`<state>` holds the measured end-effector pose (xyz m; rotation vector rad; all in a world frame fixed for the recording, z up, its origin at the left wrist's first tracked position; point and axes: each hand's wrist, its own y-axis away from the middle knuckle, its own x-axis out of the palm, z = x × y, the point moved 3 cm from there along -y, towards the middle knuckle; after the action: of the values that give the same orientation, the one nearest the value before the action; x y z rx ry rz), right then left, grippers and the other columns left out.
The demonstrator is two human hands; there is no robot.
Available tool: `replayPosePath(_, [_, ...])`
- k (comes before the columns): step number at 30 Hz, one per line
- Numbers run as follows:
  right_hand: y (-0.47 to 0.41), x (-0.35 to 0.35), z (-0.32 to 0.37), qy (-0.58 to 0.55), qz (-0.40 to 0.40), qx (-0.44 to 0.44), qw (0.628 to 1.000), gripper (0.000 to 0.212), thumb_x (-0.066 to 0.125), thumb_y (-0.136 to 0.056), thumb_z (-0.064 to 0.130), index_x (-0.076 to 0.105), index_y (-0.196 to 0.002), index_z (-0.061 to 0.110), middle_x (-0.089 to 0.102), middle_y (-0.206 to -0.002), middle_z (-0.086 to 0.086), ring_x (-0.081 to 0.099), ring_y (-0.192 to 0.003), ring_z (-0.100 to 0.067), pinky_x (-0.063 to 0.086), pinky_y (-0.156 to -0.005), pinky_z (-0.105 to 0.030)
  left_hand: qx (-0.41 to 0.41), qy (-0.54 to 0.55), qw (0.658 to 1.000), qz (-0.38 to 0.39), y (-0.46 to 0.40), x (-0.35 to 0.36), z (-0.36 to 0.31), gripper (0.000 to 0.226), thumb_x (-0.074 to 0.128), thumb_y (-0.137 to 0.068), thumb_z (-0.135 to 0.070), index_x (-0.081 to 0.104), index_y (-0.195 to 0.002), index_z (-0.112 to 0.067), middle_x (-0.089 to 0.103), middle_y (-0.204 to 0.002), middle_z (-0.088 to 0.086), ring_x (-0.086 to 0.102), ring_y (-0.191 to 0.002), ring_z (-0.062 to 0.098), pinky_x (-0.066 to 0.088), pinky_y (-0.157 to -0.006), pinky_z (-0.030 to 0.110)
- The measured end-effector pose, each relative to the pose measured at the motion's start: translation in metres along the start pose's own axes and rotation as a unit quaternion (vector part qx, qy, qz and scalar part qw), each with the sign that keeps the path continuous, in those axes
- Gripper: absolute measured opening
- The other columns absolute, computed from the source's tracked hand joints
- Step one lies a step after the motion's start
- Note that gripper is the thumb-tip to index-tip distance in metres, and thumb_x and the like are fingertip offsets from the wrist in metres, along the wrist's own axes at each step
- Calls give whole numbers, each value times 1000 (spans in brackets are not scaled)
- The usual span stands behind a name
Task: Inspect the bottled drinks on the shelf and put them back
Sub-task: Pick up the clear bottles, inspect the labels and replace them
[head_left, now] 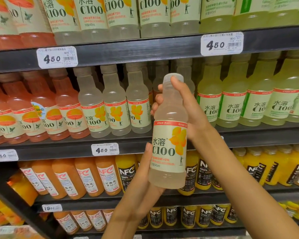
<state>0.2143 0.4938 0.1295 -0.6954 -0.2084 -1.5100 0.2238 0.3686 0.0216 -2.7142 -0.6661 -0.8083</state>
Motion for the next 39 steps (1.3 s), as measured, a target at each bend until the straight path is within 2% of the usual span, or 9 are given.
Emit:
replayPosePath(3, [1, 0, 12, 89, -6, -49, 995, 25, 54, -89, 38, 55, -101, 15, 63, -71, -3, 65, -68, -18, 54, -66, -31, 31, -91, 994, -53, -1, -3, -6, 58, 50, -81, -63, 64, -124, -27, 61, -131, 9, 57, -121, 26, 45, -103, 43])
replayPosePath(10, [4, 3, 17, 97, -9, -63, 993, 26, 54, -92, 37, 54, -102, 13, 64, -72, -4, 65, -69, -19, 54, -67, -31, 42, -159, 984, -63, 9, 2, -10, 93, 66, -65, -74, 50, -136, -16, 62, -128, 15, 57, -119, 33, 41, -104, 50])
replayPosePath(14, [2, 0, 15, 41, -10, -31, 999, 26, 53, -94, 36, 53, -102, 12, 62, -72, -6, 65, -68, -20, 55, -65, -31, 44, -193, 980, -21, 13, 9, -14, 70, 78, -60, -63, 63, -119, -29, 68, -119, 10, 63, -112, 26, 54, -84, 27])
replayPosePath(20, [0, -1, 15, -17, 35, -5, 999, 36, 52, -85, 43, 54, -101, 10, 69, -86, -9, 69, -88, -24, 51, -93, -40, 54, -105, 993, 15, 15, 17, -16, 74, 83, -64, -49, 58, -125, -15, 66, -121, 14, 65, -107, 28, 55, -85, 33])
replayPosePath(23, [-1, 3, 12, -58, 69, 0, 996, 34, 52, -82, 44, 54, -95, 13, 68, -83, -6, 68, -79, -19, 57, -79, -35, 54, -74, 994, 64, 15, 23, -12, 62, 78, -73, -44, 62, -124, -14, 65, -120, 14, 66, -102, 26, 55, -83, 35])
replayPosePath(26, [-2, 10, 14, -41, 94, -7, 995, 29, 51, -86, 42, 53, -95, 15, 62, -71, 1, 64, -64, -13, 55, -69, -30, 36, -91, 994, 46, 15, 17, -9, 79, 76, -74, -47, 45, -135, -8, 63, -125, 14, 63, -110, 29, 52, -90, 36])
replayPosePath(28, [0, 11, 19, -4, 81, -22, 996, 26, 50, -90, 40, 53, -95, 15, 61, -69, 2, 63, -63, -13, 53, -69, -30, 41, -140, 989, 37, 15, 11, -14, 80, 76, -71, -53, 48, -134, -13, 62, -128, 13, 60, -117, 29, 51, -96, 38])
replayPosePath(33, [9, 14, 30, 152, -25, -108, 982, 21, 52, -94, 34, 53, -96, 14, 62, -72, -2, 65, -67, -19, 53, -64, -33, 84, -312, 946, -12, 11, 2, -26, 51, 71, -69, -51, 55, -117, -53, 65, -123, -15, 59, -115, 4, 48, -84, 11])
replayPosePath(39, [12, 23, 32, 243, -92, -118, 958, 22, 61, -91, 36, 56, -99, 16, 69, -72, -3, 71, -70, -20, 57, -62, -28, 94, -288, 953, -26, 7, 5, -20, 43, 75, -63, -47, 66, -106, -48, 70, -114, -9, 65, -108, 11, 52, -83, 18])
